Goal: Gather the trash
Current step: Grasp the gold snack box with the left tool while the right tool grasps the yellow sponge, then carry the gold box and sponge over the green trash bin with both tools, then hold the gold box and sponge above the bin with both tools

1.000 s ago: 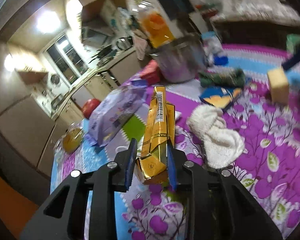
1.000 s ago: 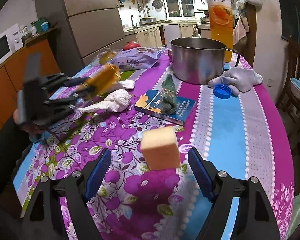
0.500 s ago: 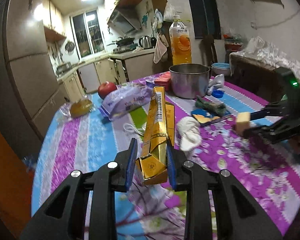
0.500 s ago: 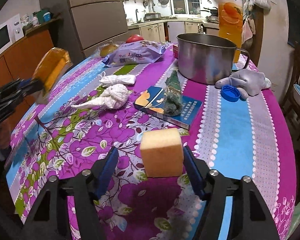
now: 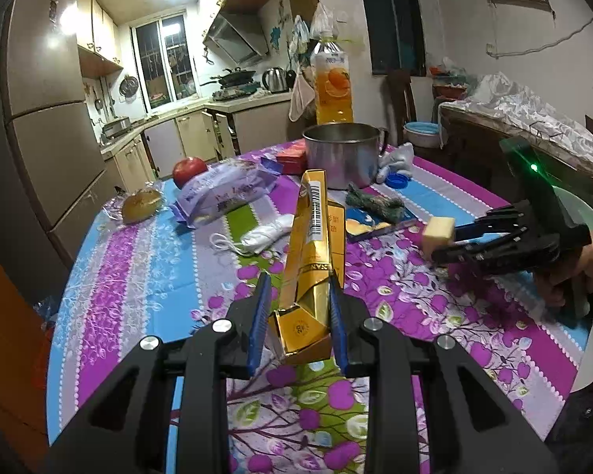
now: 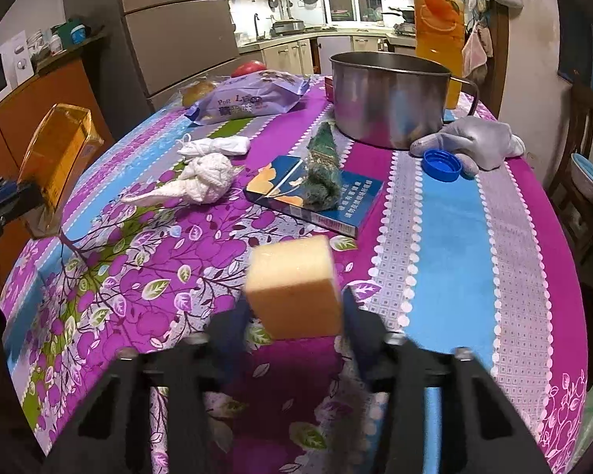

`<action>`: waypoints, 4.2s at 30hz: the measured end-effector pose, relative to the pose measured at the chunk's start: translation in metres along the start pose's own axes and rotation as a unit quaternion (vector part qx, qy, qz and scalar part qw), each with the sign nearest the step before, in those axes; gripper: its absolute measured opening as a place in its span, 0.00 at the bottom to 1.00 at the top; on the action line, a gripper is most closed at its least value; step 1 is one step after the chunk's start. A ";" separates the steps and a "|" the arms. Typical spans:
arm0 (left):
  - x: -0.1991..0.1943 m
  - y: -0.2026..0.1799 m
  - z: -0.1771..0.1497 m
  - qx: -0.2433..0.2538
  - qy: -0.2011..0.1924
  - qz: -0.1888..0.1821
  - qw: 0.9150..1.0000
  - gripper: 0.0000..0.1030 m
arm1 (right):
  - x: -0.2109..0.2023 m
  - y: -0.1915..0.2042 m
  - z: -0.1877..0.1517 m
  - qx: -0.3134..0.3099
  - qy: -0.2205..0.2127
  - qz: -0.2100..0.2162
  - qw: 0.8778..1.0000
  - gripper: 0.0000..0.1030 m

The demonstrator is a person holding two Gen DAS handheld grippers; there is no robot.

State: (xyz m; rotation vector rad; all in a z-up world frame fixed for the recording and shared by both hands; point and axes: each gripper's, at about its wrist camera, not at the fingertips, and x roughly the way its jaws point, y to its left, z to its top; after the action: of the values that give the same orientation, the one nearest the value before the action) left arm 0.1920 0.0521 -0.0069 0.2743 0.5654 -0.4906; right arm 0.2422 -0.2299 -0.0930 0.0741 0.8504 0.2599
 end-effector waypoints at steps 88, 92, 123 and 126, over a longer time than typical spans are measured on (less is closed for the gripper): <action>0.066 -0.370 0.128 0.243 -0.010 -0.085 0.966 0.26 | -0.321 -0.209 -0.140 0.232 -0.007 -0.251 0.940 0.38; 0.076 -0.399 0.130 0.271 0.015 -0.144 0.952 0.26 | -0.326 -0.230 -0.157 0.253 0.025 -0.268 0.929 0.38; 0.126 -0.499 0.106 0.375 0.110 -0.255 0.884 0.26 | -0.300 -0.298 -0.180 0.301 0.157 -0.250 0.907 0.38; 0.127 -0.500 0.106 0.375 0.112 -0.255 0.884 0.26 | -0.296 -0.298 -0.179 0.297 0.162 -0.250 0.907 0.38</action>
State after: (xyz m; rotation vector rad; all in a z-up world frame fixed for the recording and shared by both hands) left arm 0.0756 -0.4594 -0.0511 0.9461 0.6553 -1.2037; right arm -0.0196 -0.6010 -0.0439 0.3841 1.2252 -0.4947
